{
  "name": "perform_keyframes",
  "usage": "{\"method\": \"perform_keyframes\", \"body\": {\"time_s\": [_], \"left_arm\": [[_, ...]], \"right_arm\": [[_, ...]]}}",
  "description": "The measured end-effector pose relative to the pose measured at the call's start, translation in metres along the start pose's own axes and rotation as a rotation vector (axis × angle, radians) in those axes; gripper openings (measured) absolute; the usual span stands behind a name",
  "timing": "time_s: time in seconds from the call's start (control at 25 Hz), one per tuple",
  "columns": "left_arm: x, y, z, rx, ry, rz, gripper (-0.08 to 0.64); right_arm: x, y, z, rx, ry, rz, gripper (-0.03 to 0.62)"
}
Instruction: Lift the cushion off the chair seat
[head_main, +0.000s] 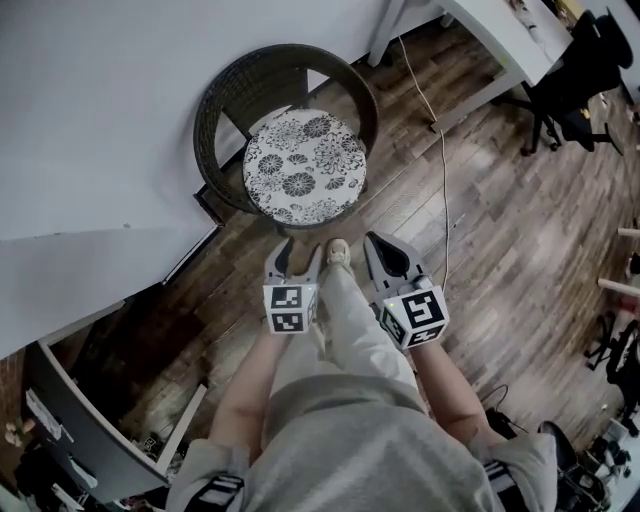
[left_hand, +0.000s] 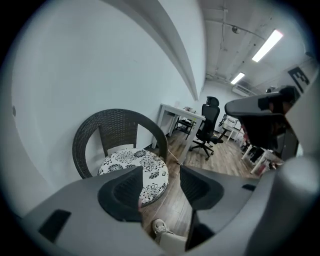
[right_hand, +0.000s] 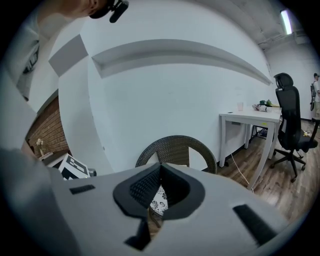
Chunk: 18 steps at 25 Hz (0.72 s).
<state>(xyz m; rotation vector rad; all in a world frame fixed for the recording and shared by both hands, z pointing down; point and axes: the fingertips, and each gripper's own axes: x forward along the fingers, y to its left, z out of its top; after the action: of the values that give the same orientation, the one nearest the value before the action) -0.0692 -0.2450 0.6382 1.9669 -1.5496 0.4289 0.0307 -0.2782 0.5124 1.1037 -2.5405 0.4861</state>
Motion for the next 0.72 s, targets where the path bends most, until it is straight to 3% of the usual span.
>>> {"method": "perform_keyframes", "body": {"time_s": [0.28, 0.72], "left_arm": [[0.066, 0.026, -0.049, 0.009, 0.091, 0.042, 0.219], [0.142, 0.069, -0.133, -0.076, 0.240, 0.142, 0.219]], "right_arm": [[0.037, -0.032, -0.027, 0.028, 0.044, 0.004, 0.002], [0.080, -0.062, -0.084, 0.082, 0.122, 0.024, 0.002]]}}
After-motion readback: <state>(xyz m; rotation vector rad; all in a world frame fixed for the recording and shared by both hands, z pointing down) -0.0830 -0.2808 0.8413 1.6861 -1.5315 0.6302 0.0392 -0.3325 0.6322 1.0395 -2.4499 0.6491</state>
